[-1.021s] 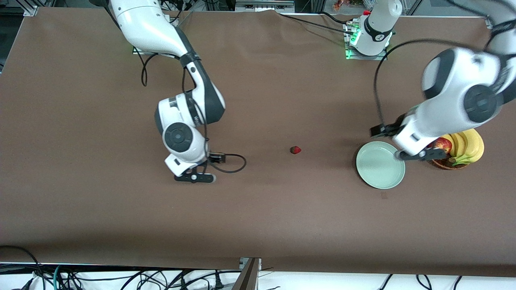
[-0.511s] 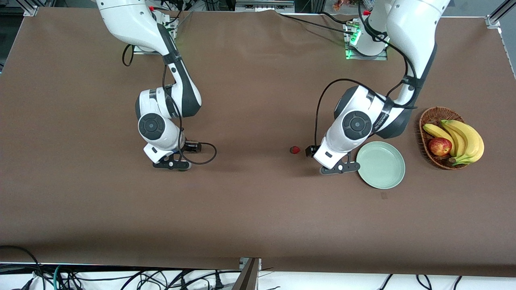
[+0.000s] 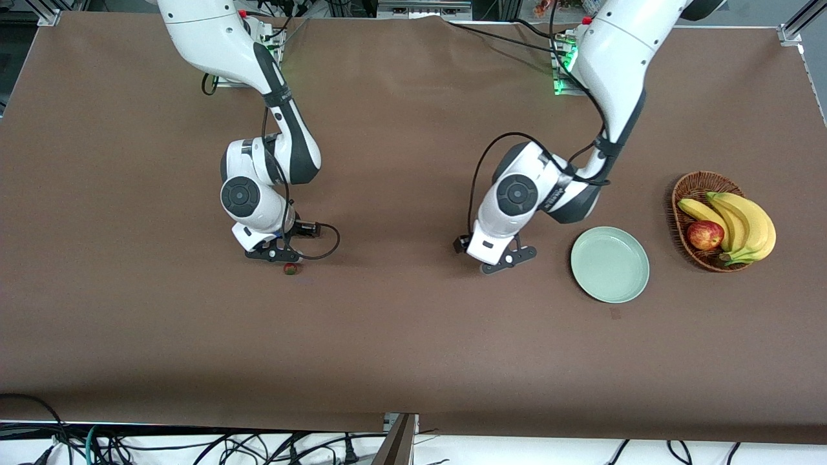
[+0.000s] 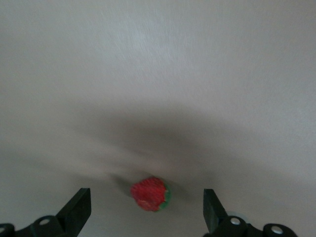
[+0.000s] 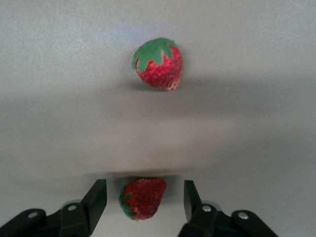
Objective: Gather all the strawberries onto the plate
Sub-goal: 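Place the strawberry on the plate while the right gripper grasps another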
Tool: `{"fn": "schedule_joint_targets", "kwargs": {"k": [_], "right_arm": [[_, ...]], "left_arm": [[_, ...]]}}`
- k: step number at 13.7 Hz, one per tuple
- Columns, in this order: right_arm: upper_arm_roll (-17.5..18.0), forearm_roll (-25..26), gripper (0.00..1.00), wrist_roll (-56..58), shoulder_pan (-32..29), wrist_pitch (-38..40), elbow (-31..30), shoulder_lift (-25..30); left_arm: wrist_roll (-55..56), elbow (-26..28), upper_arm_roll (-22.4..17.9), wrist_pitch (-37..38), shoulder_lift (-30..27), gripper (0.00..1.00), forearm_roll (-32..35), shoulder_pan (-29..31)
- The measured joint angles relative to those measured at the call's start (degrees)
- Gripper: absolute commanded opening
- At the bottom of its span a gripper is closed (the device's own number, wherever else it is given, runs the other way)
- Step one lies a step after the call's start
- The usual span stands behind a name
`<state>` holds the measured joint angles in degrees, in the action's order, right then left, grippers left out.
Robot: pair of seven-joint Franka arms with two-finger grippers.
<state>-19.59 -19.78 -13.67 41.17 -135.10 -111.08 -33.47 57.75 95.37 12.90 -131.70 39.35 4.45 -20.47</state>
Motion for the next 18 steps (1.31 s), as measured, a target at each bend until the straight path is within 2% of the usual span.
{"fn": "schedule_joint_targets", "kwargs": {"k": [4, 5, 7, 9, 12, 13, 18], "right_arm": [[0.85, -0.64, 0.18, 0.00, 0.12, -1.67, -1.17, 0.02], [0.85, -0.65, 0.13, 0.00, 0.13, -1.69, -1.17, 0.15], [0.85, -0.67, 0.13, 0.00, 0.13, -1.70, -1.15, 0.36], [0.86, -0.73, 0.13, 0.00, 0.20, -1.71, -0.57, 0.63], [0.96, -2.46, 0.13, -1.37, 0.57, 1.37, 3.37, 1.25], [1.20, -2.54, 0.13, -3.11, 0.81, 2.61, 5.03, 1.26], [3.66, -2.55, 0.13, -9.36, 1.67, 3.37, 8.44, 0.79]], "left_arm": [[0.86, -0.05, -0.51, -0.55, 1.44, 1.00, 0.00, -0.01], [1.07, -0.04, -0.50, -0.55, 1.96, 1.00, 0.00, -0.05], [2.55, -0.05, -0.44, -0.73, 3.28, 1.00, 0.00, -0.15], [3.60, -0.11, -0.41, -0.86, 3.85, 0.81, 0.00, -0.46], [5.42, -0.39, -0.38, -0.87, 3.90, 0.17, 0.00, -0.88], [6.58, -0.51, -0.34, -0.87, 3.91, 0.00, 0.00, -0.93], [7.05, -1.32, -0.31, -0.72, 3.83, 0.00, 0.05, -1.18]]}}
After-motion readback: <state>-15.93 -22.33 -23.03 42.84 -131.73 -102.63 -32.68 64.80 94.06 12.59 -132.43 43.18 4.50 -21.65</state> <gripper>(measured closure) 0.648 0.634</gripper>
